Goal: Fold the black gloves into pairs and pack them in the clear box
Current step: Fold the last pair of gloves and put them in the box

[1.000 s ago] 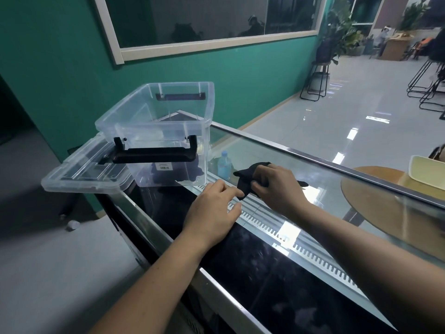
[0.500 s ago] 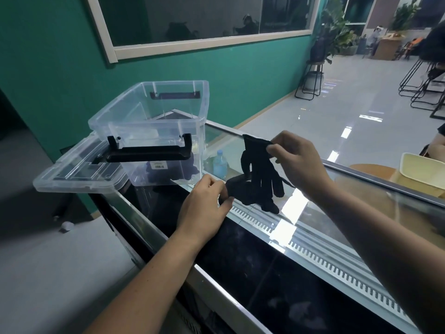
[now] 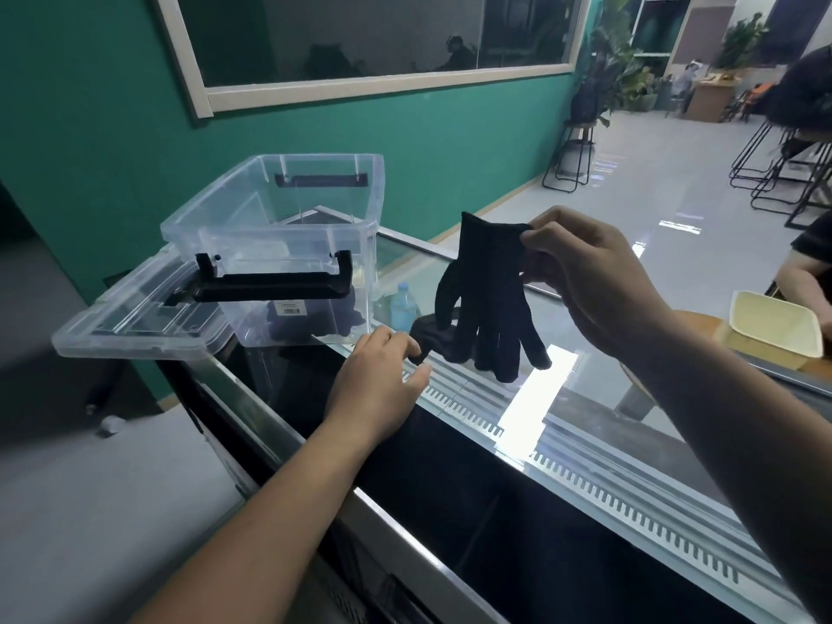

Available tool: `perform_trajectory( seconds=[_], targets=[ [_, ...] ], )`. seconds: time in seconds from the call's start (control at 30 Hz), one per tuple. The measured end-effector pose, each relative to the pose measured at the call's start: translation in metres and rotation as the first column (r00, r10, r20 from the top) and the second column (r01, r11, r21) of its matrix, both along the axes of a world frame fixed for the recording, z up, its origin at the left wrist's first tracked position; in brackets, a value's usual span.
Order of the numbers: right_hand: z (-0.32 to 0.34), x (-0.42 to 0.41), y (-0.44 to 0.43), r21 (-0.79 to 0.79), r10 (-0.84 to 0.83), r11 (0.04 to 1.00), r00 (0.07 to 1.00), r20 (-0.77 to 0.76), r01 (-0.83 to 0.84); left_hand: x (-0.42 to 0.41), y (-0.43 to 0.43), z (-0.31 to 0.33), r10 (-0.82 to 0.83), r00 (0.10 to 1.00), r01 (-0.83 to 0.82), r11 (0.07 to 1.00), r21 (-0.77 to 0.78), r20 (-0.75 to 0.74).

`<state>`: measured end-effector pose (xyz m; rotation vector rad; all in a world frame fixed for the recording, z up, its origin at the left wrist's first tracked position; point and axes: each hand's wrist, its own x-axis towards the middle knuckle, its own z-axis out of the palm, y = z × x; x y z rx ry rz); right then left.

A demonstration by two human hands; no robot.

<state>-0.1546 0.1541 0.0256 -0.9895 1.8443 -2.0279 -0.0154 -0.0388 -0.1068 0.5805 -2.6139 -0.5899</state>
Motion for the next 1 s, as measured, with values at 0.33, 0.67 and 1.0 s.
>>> perform_trajectory(
  seconds=[0.33,0.67,1.0],
  targets=[
    [0.009,-0.001,0.002,0.034,0.030,0.999,0.998,-0.061,-0.028,0.008,0.001,0.013,-0.039,0.996,0.055,0.978,0.200,-0.082],
    [-0.003,0.010,0.003,0.205,0.189,0.966,0.972,-0.138,-0.158,0.011,0.012,0.076,-0.122,0.853,0.425,0.727,0.540,-0.508],
    [-0.007,0.027,0.021,0.186,0.239,0.958,0.965,-0.109,-0.217,0.014,0.010,0.086,-0.142,0.822,0.373,0.866,0.333,-0.551]
  ],
)
